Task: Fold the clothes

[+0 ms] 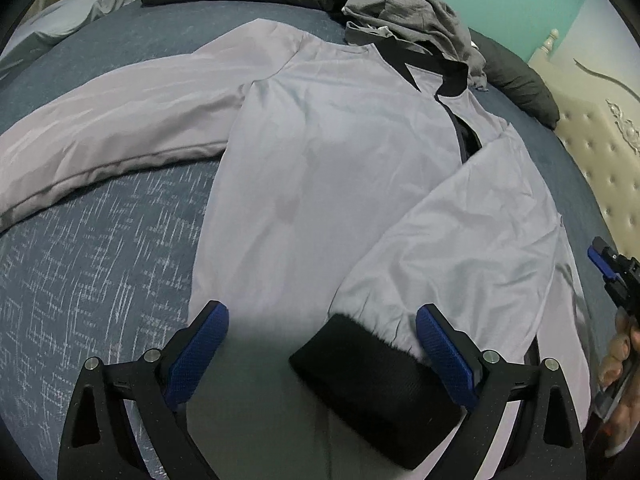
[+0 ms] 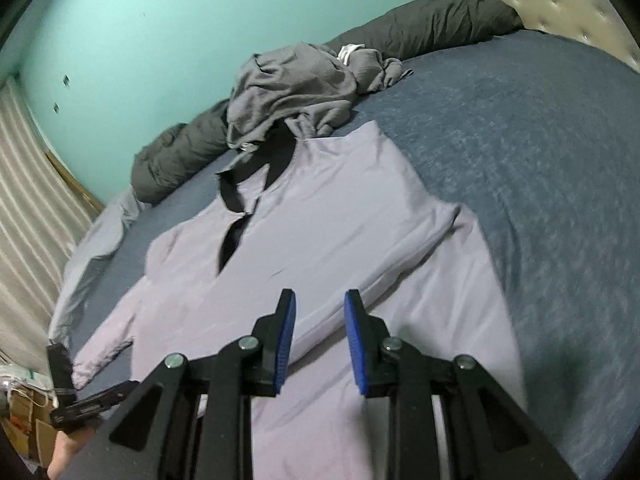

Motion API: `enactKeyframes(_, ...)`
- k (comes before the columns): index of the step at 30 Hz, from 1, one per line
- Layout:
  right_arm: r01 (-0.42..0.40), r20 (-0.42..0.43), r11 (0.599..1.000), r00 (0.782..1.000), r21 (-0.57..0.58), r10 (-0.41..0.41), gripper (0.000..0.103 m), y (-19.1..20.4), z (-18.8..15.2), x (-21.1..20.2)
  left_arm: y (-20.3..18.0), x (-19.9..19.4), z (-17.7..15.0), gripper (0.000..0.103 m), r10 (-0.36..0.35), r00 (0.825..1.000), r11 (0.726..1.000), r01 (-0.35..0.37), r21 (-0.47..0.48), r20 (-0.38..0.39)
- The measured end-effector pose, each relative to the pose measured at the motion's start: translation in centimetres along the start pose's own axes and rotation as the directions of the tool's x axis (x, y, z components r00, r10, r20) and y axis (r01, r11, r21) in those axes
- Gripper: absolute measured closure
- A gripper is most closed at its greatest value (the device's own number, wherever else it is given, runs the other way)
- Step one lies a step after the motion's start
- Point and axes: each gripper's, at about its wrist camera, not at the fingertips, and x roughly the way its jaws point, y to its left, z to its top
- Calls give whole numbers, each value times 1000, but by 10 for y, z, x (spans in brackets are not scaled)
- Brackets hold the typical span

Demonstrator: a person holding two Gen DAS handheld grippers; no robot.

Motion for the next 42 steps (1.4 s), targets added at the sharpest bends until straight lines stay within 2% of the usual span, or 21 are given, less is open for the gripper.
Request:
enactKeyframes(6, -1, -11, 997, 1000, -80, 0, 78, 17, -10, 8, 3, -6, -7, 23, 18, 1000, 1000, -18, 24, 3)
enactKeyframes(12, -20, -28, 997, 999, -78, 18, 78, 15, -18, 15, -8, -10, -12, 33, 33, 999, 997, -34, 76, 5)
enactKeyframes(16, -20, -24, 998, 1000, -65, 18, 78, 12, -21, 15, -1, -14, -11, 33, 4, 1000, 999, -4, 34, 18)
enactKeyframes(20, -15, -13, 999, 1000, -51, 14, 78, 9, -21, 13, 17, -24, -14, 31, 14, 999, 999, -13, -30, 33)
enactKeyframes(22, -13, -9, 999, 1000, -40, 13, 75, 7, -21, 12, 29, -33, -16, 21, 22, 999, 997, -19, -74, 46)
enactKeyframes(25, -18, 1, 1000, 1000, -23, 18, 69, 3, -20, 7, 49, -45, -17, 16, 35, 997, 989, -26, -146, 63)
enactKeyframes(30, -20, 4, 1000, 1000, 12, 20, 54, -4, -16, 3, 101, -68, -10, 14, 54, 996, 951, -31, -308, 67)
enactKeyframes(33, -24, 6, 999, 1000, 32, 24, 54, -8, -15, 1, 137, -86, -2, 13, 89, 993, 919, -51, -392, 78)
enactKeyframes(38, -33, 20, 998, 999, 58, 32, 54, -15, -11, -5, 204, -114, 10, 9, 173, 981, 845, -101, -526, 90)
enactKeyframes(42, -32, 35, 997, 999, 72, 30, 53, -20, -9, -10, 253, -136, 12, 9, 276, 958, 795, -183, -579, 76)
